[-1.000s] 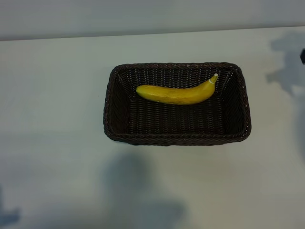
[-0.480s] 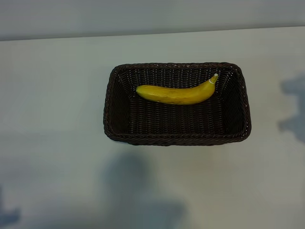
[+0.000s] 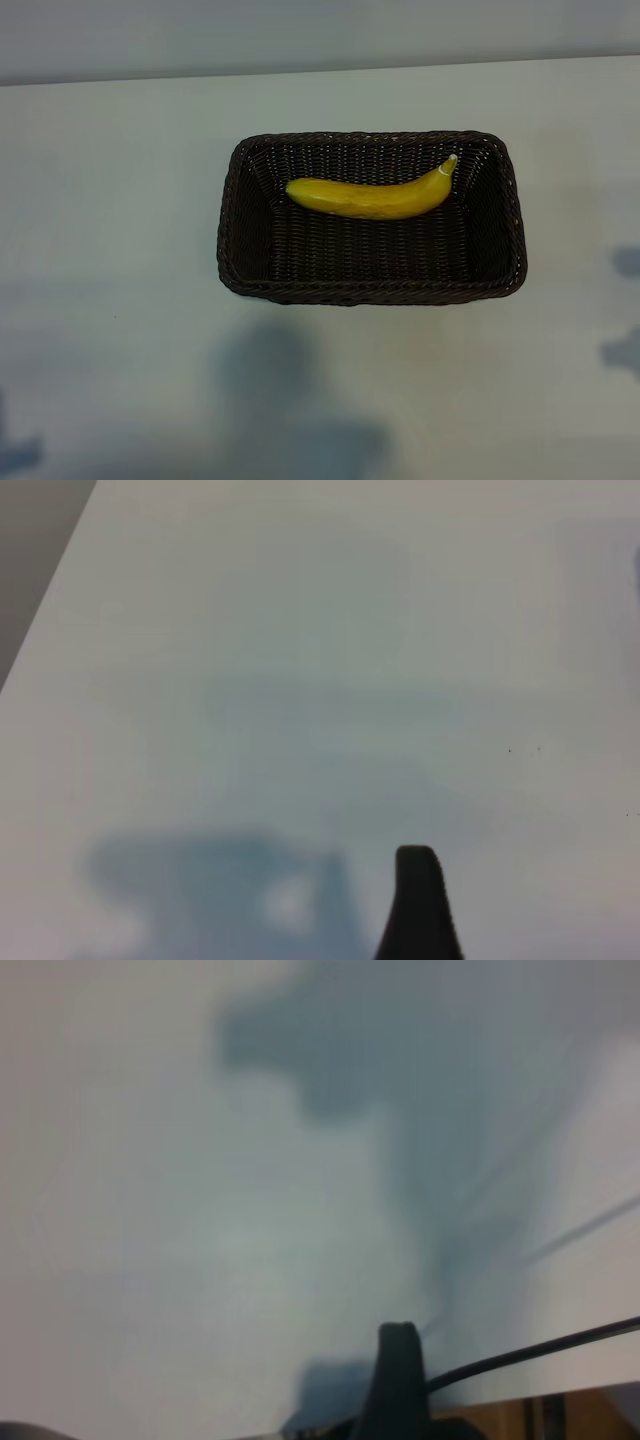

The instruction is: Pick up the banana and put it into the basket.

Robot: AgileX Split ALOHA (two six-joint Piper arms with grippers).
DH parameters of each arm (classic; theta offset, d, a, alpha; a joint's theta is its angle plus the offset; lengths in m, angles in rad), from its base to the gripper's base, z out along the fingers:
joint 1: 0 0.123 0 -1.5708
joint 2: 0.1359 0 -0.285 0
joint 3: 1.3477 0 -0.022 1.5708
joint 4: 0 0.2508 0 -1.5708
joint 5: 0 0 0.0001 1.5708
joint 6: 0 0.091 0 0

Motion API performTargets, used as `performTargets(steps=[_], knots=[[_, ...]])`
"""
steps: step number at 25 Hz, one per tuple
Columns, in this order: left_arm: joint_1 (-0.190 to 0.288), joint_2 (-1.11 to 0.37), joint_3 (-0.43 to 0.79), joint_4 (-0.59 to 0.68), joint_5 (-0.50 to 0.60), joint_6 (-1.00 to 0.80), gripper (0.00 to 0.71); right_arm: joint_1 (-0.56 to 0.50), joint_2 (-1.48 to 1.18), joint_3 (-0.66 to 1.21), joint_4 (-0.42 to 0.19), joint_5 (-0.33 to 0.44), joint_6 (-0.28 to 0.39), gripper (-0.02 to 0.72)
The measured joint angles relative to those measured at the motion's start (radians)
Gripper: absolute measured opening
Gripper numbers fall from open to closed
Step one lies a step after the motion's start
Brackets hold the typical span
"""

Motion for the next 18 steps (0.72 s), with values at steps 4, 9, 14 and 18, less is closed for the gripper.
performTargets(steps=[4,9,14,18], knots=[[0.0,0.0,0.0,0.0,0.0,0.001,0.56,0.0,-0.145,0.035,0.002,-0.025,0.001,0.597],[0.0,0.0,0.0,0.0,0.0,0.001,0.56,0.0,-0.306,0.106,0.002,-0.052,0.001,0.597],[0.0,0.0,0.0,0.001,0.0,0.002,0.56,0.0,-0.435,0.11,0.002,-0.055,0.003,0.596],[0.0,0.0,0.0,0.001,0.0,0.002,0.56,0.0,-0.507,0.11,0.002,-0.055,0.003,0.596]])
